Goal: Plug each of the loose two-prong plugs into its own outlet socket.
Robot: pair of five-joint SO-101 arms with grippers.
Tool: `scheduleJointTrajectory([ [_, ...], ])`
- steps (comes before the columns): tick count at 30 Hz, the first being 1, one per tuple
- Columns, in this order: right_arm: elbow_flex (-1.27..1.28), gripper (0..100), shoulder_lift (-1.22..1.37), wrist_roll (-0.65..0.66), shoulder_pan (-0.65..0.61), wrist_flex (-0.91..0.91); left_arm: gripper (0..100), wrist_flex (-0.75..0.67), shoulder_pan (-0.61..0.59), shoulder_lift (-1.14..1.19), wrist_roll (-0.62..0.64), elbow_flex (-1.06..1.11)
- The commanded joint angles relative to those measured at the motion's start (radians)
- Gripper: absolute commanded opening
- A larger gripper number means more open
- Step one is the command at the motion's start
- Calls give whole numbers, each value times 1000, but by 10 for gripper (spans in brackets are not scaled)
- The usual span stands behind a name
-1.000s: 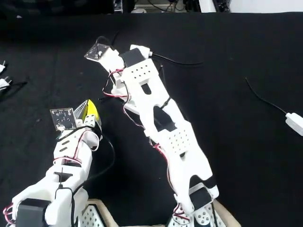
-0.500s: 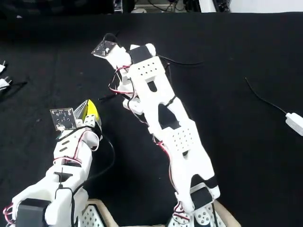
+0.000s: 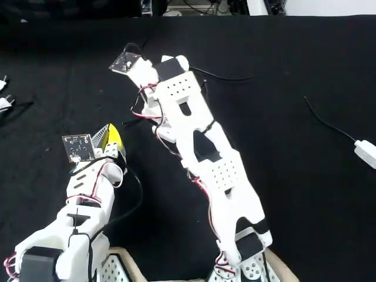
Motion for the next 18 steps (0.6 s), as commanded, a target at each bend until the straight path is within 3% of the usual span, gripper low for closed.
scheduleJointTrajectory([
  [1,-39,12,-1,-9,-12,8,32,5,8,-3,-2,18],
  [18,-177,12,62,-5,12,34,32,5,8,-2,-2,18],
])
